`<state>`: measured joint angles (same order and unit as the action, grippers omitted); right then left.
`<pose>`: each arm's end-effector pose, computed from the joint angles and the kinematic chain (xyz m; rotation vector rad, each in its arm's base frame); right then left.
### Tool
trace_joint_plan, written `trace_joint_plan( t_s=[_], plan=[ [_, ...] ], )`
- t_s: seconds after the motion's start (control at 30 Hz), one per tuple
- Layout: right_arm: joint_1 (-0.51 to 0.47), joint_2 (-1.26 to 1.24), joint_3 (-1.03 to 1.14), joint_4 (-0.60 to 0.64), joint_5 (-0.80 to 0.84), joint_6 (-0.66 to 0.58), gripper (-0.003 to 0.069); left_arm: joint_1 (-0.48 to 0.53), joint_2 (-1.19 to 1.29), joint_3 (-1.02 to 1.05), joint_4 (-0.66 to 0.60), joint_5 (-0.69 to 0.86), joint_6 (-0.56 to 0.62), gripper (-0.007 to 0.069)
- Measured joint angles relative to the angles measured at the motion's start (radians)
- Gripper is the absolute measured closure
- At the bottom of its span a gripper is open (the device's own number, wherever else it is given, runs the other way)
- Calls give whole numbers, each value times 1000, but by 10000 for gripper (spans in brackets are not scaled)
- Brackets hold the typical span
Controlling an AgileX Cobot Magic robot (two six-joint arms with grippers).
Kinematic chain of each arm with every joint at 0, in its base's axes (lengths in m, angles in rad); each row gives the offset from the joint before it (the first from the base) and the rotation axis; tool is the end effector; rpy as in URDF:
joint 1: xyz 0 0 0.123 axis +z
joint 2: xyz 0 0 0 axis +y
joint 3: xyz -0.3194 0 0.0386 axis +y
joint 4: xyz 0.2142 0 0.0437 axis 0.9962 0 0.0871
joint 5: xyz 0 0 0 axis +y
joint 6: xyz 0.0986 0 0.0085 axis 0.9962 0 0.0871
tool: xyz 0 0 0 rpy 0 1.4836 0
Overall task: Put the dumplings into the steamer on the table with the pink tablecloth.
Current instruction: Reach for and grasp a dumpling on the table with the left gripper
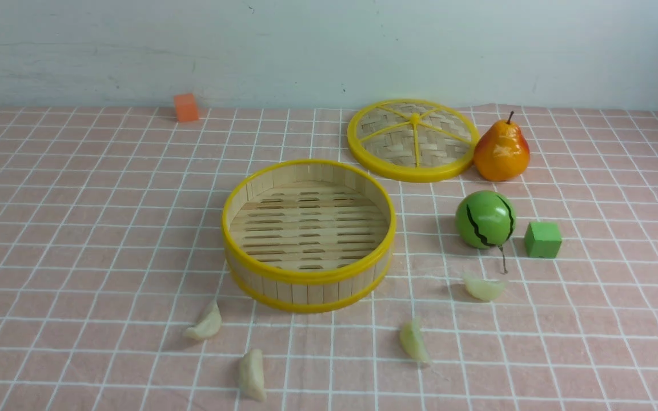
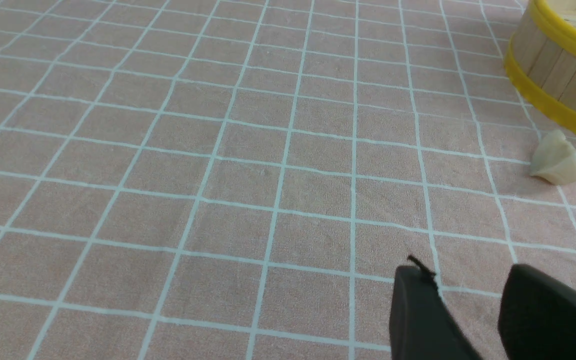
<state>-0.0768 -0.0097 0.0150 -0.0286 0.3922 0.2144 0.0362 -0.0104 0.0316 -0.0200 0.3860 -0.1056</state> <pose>-0.0112 -0.0002 0.1707 0.2558 1.8640 0.0660 -0.0108 -0.0011 0.1662 -0.1463 1.8856 -0.0671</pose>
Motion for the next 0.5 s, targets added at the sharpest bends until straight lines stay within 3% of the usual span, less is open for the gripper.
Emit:
trace_joint_plan(
  t_s=[0.5],
  plan=[
    [0,0,0,0,0,0,420,0,0,0,0,0,0,386]
  ],
)
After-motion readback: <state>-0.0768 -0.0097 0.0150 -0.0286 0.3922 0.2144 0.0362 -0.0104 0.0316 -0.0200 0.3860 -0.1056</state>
